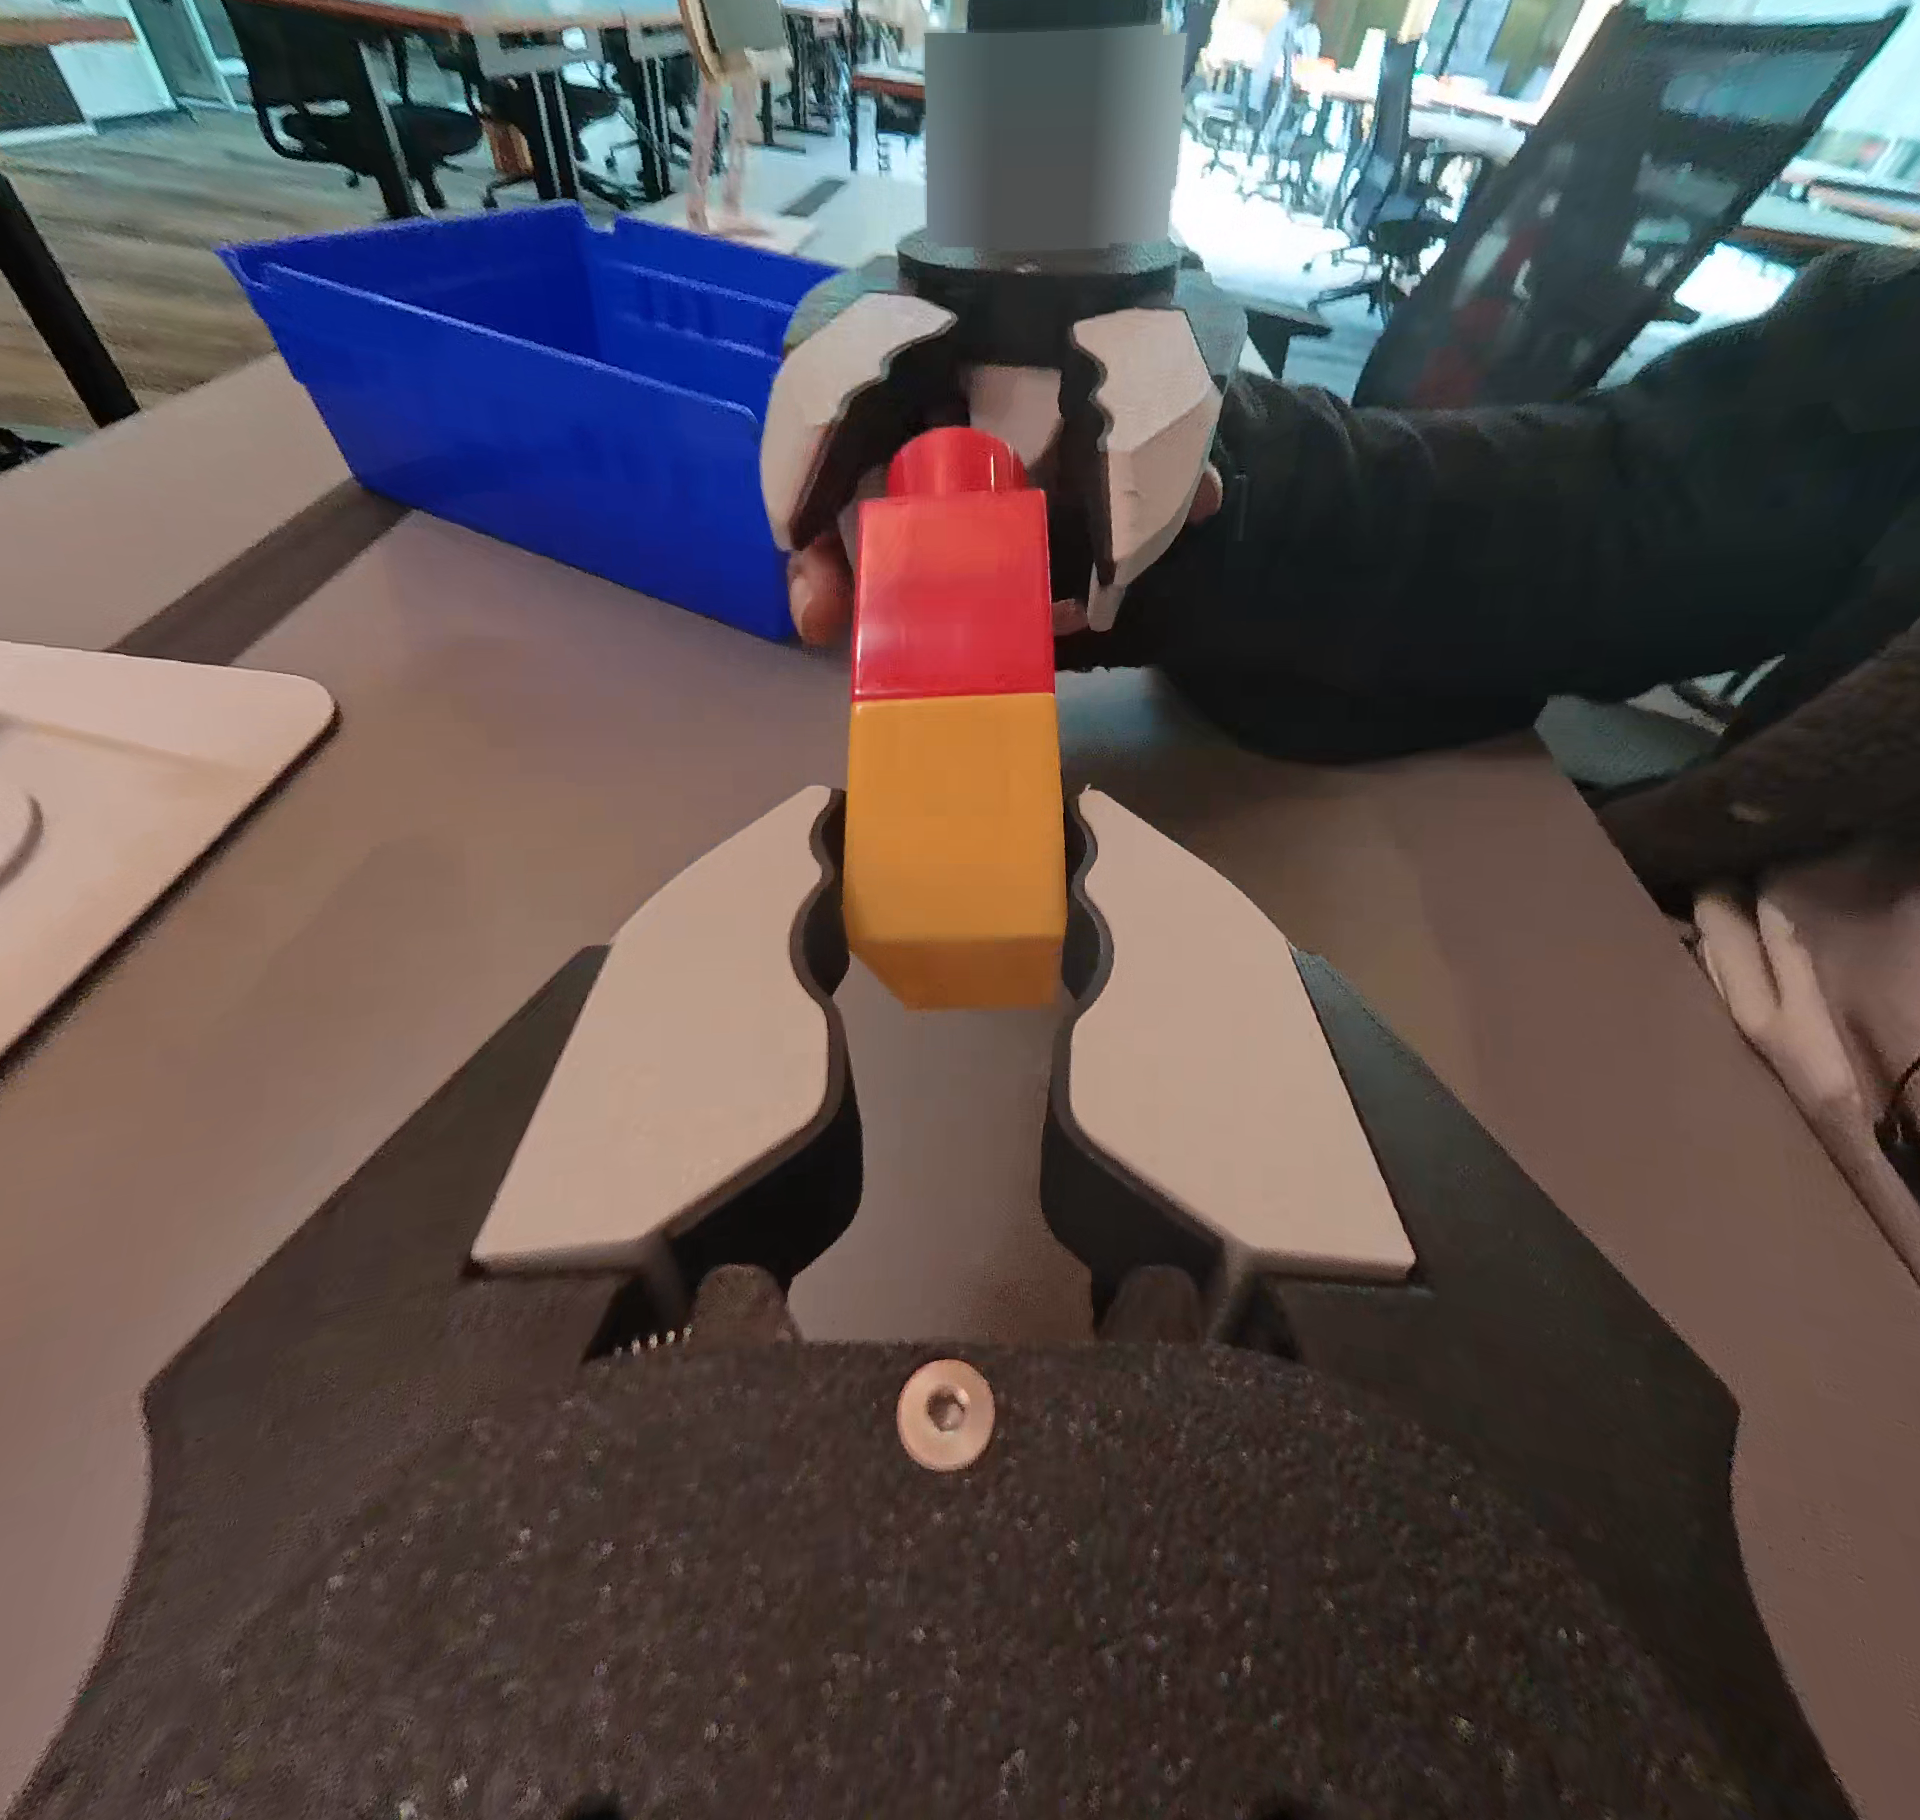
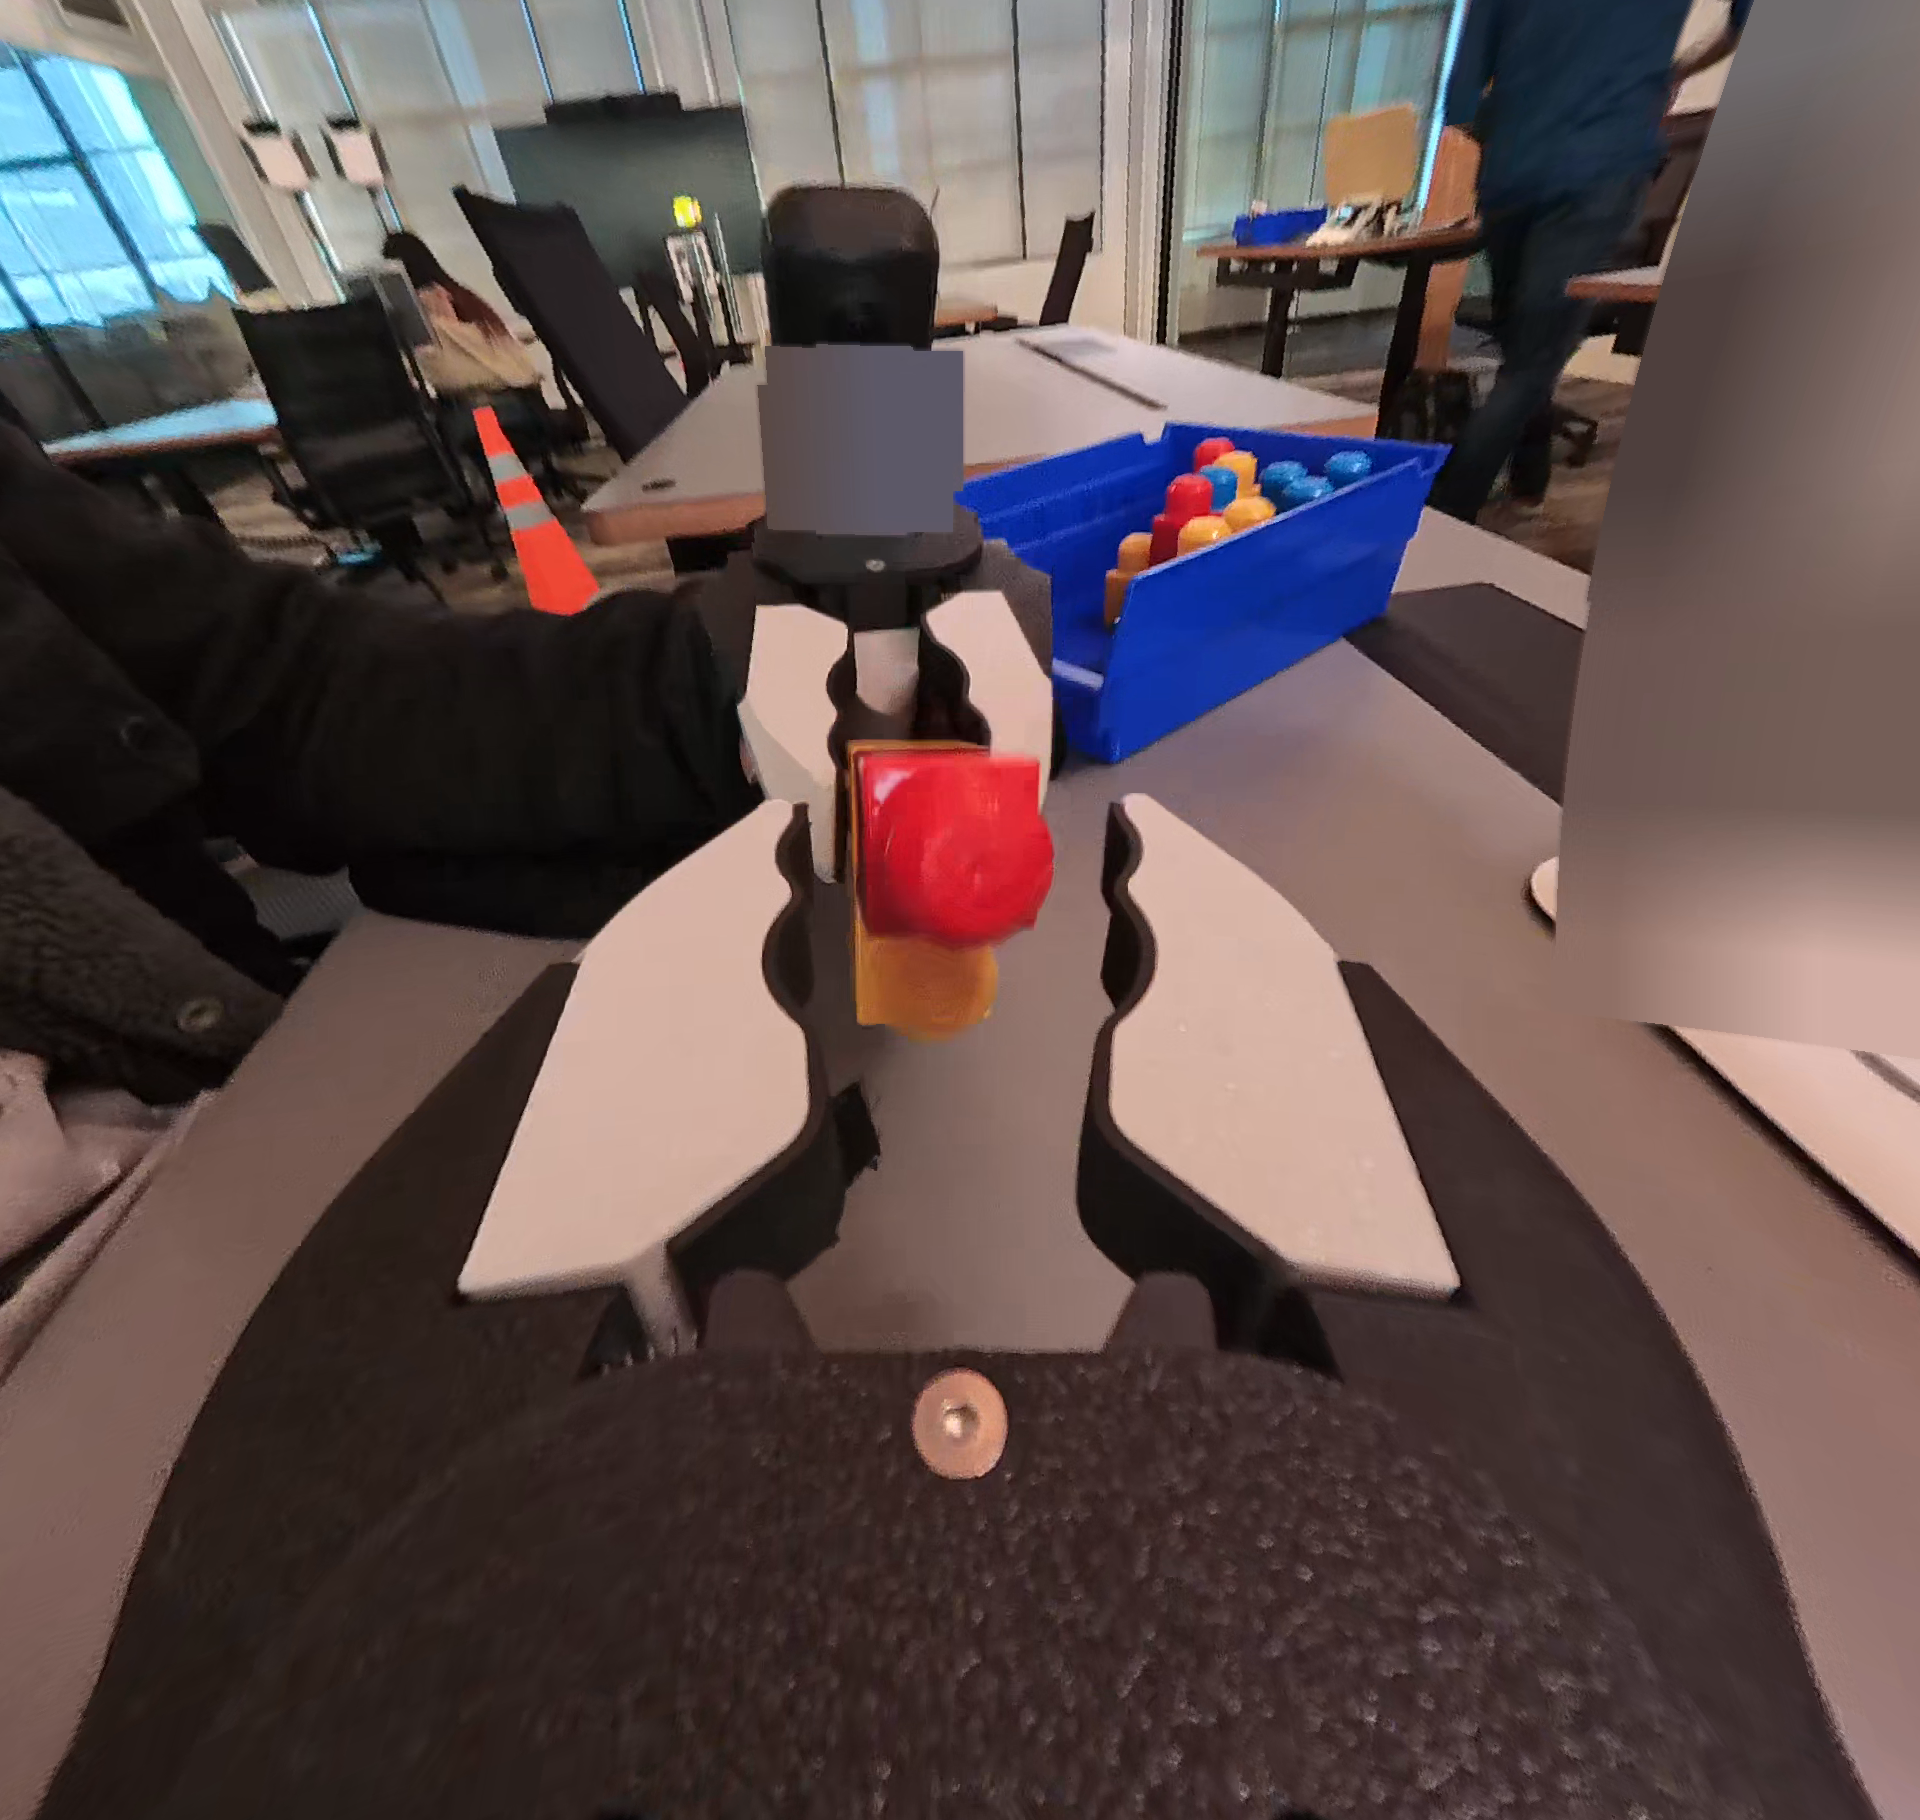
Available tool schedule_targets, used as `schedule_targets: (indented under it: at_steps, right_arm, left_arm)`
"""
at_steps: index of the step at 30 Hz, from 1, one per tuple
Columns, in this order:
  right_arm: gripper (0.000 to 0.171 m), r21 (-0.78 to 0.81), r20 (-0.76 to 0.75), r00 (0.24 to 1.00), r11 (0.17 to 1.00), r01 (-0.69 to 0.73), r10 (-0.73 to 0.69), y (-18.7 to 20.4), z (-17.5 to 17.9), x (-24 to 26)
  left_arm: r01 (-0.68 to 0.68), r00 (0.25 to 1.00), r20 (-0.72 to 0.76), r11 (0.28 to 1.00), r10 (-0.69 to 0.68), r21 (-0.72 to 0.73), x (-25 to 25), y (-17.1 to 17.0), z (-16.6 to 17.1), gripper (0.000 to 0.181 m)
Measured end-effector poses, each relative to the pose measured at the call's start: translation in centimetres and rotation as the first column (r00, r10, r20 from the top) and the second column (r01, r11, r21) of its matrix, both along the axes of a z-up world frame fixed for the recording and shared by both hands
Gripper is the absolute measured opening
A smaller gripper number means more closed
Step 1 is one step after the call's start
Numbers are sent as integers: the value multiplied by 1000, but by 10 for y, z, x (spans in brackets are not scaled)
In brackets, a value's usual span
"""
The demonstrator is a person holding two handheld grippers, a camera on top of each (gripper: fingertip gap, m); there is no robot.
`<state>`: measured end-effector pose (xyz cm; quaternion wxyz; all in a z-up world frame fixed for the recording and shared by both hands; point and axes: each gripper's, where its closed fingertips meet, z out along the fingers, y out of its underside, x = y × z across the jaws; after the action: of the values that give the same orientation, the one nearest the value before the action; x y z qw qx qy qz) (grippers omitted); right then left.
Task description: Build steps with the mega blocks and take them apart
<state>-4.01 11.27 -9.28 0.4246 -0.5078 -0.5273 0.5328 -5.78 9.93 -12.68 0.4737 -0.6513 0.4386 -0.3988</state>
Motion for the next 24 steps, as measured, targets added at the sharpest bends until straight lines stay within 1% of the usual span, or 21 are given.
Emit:
schedule_targets:
  at_steps: [3, 4, 5, 6, 7, 9, 14, 15, 16, 18, 21, 24]
  right_arm:
    - [53, 8, 84, 995, 998, -57, 57, -11, -19, -7]
    - [49, 31, 115, 992, 998, -52, 48, -12, -26, -9]
    - [42, 58, 135, 990, 997, -44, 36, -12, -31, -11]
    - [40, 72, 150, 988, 996, -46, 35, -13, -34, -12]
    - [41, 75, 167, 985, 996, -43, 30, -13, -38, -13]
    - [51, 76, 191, 981, 997, -31, 16, -10, -42, -14]
    - [52, 57, 201, 979, 997, -50, 37, -11, -48, -12]
    - [47, 64, 191, 981, 996, -56, 43, -13, -47, -13]
    - [38, 77, 173, 984, 995, -62, 48, -14, -44, -13]
    - [37, 90, 154, 987, 994, -61, 46, -15, -39, -13]
    - [36, 85, 172, 983, 994, -73, 58, -17, -34, -11]
    - [36, 104, 209, 977, 992, -71, 48, -13, -36, -5]
  left_arm:
    - [31, 999, -13, 1000, -31, -1, 8, -5, -4, 38]
    - [35, 999, -13, 999, -35, 2, 9, -6, -4, 38]
    - [31, 999, -10, 999, -31, 12, 9, -5, -3, 38]
    - [33, 999, -15, 999, -33, 17, 9, -6, -3, 38]
    - [34, 999, -7, 999, -34, 20, 8, -6, -2, 37]
    - [28, 1000, 12, 999, -29, 22, 6, -5, 2, 37]
    - [16, 998, 66, 999, -18, 34, 4, -3, 10, 37]
    - [16, 997, 73, 999, -19, 36, 4, -3, 11, 37]
    - [19, 997, 76, 999, -22, 39, 4, -3, 12, 37]
    - [22, 996, 88, 999, -26, 45, 4, -4, 15, 37]
    - [36, 998, 54, 998, -39, 52, 3, -6, 12, 37]
    - [37, 999, -29, 998, -36, 47, 2, -6, -3, 37]
